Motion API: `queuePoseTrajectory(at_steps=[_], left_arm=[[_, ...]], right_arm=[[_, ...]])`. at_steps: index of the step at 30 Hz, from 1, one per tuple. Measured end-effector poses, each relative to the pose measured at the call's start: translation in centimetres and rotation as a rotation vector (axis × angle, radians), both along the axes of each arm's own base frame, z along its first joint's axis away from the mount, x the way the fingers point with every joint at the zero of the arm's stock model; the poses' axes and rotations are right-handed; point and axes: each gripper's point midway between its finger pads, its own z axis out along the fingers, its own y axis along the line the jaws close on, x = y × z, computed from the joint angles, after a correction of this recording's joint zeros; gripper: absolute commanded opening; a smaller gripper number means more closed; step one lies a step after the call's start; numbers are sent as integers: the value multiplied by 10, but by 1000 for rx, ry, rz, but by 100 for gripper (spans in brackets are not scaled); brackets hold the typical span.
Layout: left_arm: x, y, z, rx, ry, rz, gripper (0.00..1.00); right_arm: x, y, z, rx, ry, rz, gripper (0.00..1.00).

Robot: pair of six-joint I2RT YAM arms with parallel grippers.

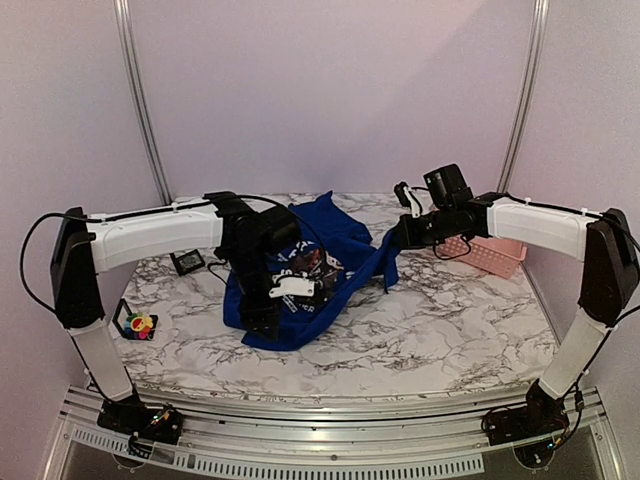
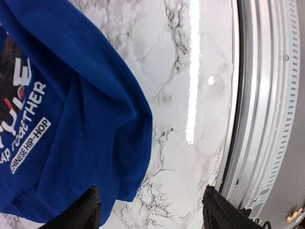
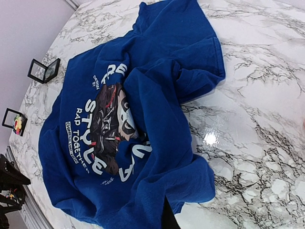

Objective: Pin the brooch onto the clothing
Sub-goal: Pick up the crumpled clothing from the center of the board.

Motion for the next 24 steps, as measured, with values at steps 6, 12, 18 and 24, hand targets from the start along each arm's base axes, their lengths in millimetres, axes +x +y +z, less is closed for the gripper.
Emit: queuePoseTrajectory(at_steps=[6,12,18,24], left_arm=[[-29,30,-5,24,43,14,61],[-40,71,-48,134,86,34,62],[-2,75,-62,85,-1,105,65],[7,73,-81,90,-22,105,56]], right_arm=[[5,-4,-9,-11,11,-14,0],[6,-3,-12,-13,15,-15,0],[6,-4,-12,-14,16,-16,0],[7,-5,-13,-22,13,-24,0]])
